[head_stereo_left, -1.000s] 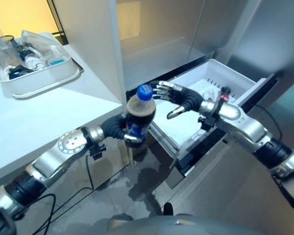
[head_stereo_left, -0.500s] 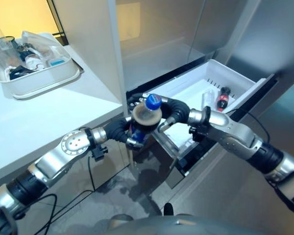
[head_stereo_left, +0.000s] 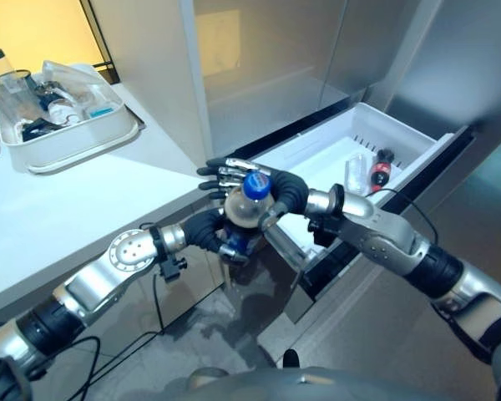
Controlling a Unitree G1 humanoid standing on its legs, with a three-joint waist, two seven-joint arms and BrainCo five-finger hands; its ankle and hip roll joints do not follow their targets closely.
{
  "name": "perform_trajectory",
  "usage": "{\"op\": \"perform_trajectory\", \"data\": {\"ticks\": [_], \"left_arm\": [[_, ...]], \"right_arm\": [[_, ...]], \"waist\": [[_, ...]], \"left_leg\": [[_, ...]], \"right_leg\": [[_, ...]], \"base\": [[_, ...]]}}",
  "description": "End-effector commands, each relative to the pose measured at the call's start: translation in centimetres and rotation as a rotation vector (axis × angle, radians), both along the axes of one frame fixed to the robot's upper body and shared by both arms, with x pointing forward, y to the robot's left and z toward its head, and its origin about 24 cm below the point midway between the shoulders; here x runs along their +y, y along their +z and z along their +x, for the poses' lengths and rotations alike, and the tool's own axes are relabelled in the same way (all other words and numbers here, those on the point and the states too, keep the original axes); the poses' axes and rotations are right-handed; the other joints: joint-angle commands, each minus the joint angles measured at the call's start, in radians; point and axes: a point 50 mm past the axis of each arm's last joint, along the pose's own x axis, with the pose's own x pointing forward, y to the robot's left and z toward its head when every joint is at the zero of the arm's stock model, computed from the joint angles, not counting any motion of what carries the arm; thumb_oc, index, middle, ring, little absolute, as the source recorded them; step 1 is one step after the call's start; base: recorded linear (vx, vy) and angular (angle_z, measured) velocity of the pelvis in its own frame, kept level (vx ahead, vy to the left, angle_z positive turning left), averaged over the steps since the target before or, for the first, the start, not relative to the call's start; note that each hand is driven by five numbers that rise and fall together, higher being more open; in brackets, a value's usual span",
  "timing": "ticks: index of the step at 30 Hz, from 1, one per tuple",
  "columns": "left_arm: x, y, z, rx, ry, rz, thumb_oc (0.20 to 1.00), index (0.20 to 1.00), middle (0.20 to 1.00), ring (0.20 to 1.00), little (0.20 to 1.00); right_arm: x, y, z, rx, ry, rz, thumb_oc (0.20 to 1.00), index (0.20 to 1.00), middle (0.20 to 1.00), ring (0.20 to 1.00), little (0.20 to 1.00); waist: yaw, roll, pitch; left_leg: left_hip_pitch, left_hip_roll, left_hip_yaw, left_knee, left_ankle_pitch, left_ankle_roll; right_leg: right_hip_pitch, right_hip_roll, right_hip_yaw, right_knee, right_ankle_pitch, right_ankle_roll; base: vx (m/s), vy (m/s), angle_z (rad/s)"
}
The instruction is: Take the drinks into the refrigerator
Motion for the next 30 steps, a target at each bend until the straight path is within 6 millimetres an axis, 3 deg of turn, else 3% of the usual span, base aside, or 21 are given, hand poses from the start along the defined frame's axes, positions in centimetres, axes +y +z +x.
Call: {"op": "perform_trajectory", "data": {"ticks": [1,2,3,4,5,6,11,12,23,30], "left_arm": [[-0.9,4.1,1.7,-0.185,0.011,-0.158,0.200,0.200,0.200,0.200,0.200],[-0.9,4.1,1.7,-0.179,0.011,-0.163,0.200,0.200,0.200,0.200,0.200],[-0.8,4.1,1.6,-0.175,0.010,-0.165,0.200,0.200,0.200,0.200,0.200],[-0.8,4.2,1.6,-0.176,0.008,-0.164,0.200,0.200,0.200,0.200,0.200],[-0.8,4.3,1.6,-0.175,0.009,-0.165,0.200,0.200,0.200,0.200,0.200],[-0.7,4.3,1.6,-0.176,0.009,-0.165,0.200,0.200,0.200,0.200,0.200],[-0.2,4.2,1.7,-0.160,0.030,-0.170,0.200,0.200,0.200,0.200,0.200],[0.0,4.1,1.7,-0.156,0.033,-0.166,0.200,0.200,0.200,0.200,0.200],[-0.1,3.5,2.4,-0.133,0.056,-0.185,0.200,0.200,0.200,0.200,0.200],[-1.1,3.0,3.1,-0.135,0.070,-0.211,0.200,0.200,0.200,0.200,0.200]], "right_arm": [[4.0,3.7,-3.1,-0.129,0.245,0.153,1.000,1.000,1.000,1.000,1.000],[3.9,3.7,-3.2,-0.132,0.248,0.153,1.000,1.000,1.000,1.000,1.000],[3.9,3.7,-3.3,-0.135,0.247,0.153,0.583,0.583,0.583,0.583,0.583],[3.8,3.6,-3.2,-0.135,0.241,0.155,0.445,0.445,0.445,0.445,0.445],[3.7,3.6,-3.2,-0.136,0.237,0.154,0.385,0.385,0.385,0.385,0.385],[3.6,3.5,-3.2,-0.138,0.235,0.150,0.200,0.200,0.200,0.200,0.200],[3.0,2.9,-3.0,-0.122,0.211,0.131,0.200,0.200,0.200,0.200,0.200],[2.6,2.7,-3.0,-0.129,0.208,0.114,1.000,1.000,1.000,1.000,1.000],[0.3,1.7,-1.8,-0.145,0.111,0.025,1.000,1.000,1.000,1.000,1.000],[0.3,1.4,-1.5,-0.132,0.094,0.034,1.000,1.000,1.000,1.000,1.000]], "waist": [[0.034,-0.003,-0.009],[0.035,-0.005,-0.009],[0.035,-0.005,-0.009],[0.034,-0.005,-0.009],[0.034,-0.005,-0.008],[0.033,-0.005,-0.008],[0.029,-0.004,-0.008],[0.029,-0.007,-0.008],[0.017,-0.009,-0.009],[0.013,-0.008,-0.008]], "left_leg": [[-0.017,-0.024,-0.095,0.002,-0.049,0.037],[-0.016,-0.024,-0.096,0.002,-0.049,0.037],[-0.016,-0.024,-0.097,0.002,-0.049,0.037],[-0.016,-0.024,-0.098,0.002,-0.049,0.037],[-0.016,-0.023,-0.098,0.002,-0.048,0.036],[-0.016,-0.023,-0.098,0.002,-0.048,0.036],[-0.007,-0.021,-0.102,0.002,-0.058,0.034],[-0.014,-0.023,-0.102,0.002,-0.047,0.034],[-0.009,-0.020,-0.108,0.002,-0.055,0.033],[-0.007,-0.021,-0.108,0.002,-0.056,0.035]], "right_leg": [[0.011,-0.019,-0.082,0.136,-0.109,0.058],[0.013,-0.020,-0.082,0.135,-0.108,0.057],[0.013,-0.020,-0.083,0.136,-0.109,0.057],[0.013,-0.020,-0.083,0.136,-0.109,0.057],[0.013,-0.020,-0.083,0.135,-0.109,0.057],[0.013,-0.020,-0.084,0.136,-0.109,0.056],[0.020,-0.017,-0.086,0.136,-0.117,0.057],[0.013,-0.018,-0.086,0.138,-0.109,0.056],[0.017,-0.018,-0.090,0.143,-0.117,0.059],[0.018,-0.019,-0.090,0.143,-0.117,0.059]], "base": [[0.00,0.000,0.00],[0.00,0.000,0.00],[0.00,0.000,0.00],[0.00,0.000,0.00],[0.00,0.000,0.00],[0.00,0.000,0.00],[0.00,0.000,0.00],[0.00,0.000,0.00],[0.00,0.000,0.00],[0.00,0.000,0.00]]}}
